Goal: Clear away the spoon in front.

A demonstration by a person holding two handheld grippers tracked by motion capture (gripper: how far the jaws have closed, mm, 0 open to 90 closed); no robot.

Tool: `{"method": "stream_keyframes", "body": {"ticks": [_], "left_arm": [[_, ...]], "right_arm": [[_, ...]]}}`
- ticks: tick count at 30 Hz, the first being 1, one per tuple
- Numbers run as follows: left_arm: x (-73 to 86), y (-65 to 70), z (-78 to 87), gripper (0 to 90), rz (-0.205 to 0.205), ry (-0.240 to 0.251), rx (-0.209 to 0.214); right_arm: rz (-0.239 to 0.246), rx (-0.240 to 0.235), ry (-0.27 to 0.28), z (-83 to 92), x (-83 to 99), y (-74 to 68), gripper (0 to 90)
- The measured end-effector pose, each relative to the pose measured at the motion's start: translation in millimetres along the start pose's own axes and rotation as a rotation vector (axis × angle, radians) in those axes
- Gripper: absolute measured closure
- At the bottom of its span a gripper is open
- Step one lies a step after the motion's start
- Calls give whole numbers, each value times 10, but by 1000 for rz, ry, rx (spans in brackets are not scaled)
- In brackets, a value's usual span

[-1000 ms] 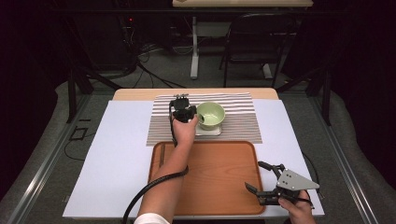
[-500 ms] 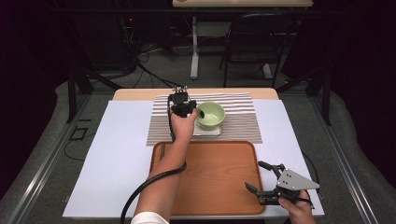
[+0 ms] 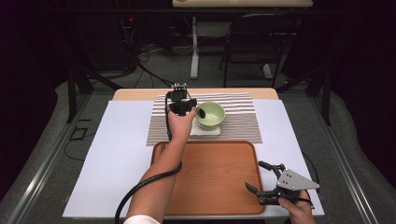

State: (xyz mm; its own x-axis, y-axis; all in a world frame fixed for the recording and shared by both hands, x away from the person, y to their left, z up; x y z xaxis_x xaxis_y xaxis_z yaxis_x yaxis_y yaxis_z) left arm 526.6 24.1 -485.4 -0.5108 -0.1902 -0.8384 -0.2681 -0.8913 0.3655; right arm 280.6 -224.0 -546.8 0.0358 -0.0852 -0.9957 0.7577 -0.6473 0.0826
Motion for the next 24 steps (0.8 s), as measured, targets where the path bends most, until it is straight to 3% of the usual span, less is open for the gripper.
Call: {"method": "stream_keyframes", "body": {"ticks": [8,24], "left_arm": [[-29,44,139,894,-39,-15,22],[39,-9,413,894,-38,-32,62]], "right_arm": [[-2,1,-2,3,1,-2,149],[8,-1,-2,5,1,-2,149]]}}
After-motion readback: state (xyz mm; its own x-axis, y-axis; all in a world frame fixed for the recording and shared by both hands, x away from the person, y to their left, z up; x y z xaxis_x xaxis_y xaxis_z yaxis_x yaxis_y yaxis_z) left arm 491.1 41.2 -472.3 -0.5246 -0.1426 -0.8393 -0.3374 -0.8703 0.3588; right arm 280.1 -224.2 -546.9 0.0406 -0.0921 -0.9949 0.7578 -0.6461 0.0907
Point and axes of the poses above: each handheld gripper's, and its own axes: z roughly backward along the jaws, x roughly out of its underside, y roughly to its right, the point moved 6 cm from there along -z, roughly forward along the jaws, and after that the axes turned 12 degrees about y, right-handed, at the moved point
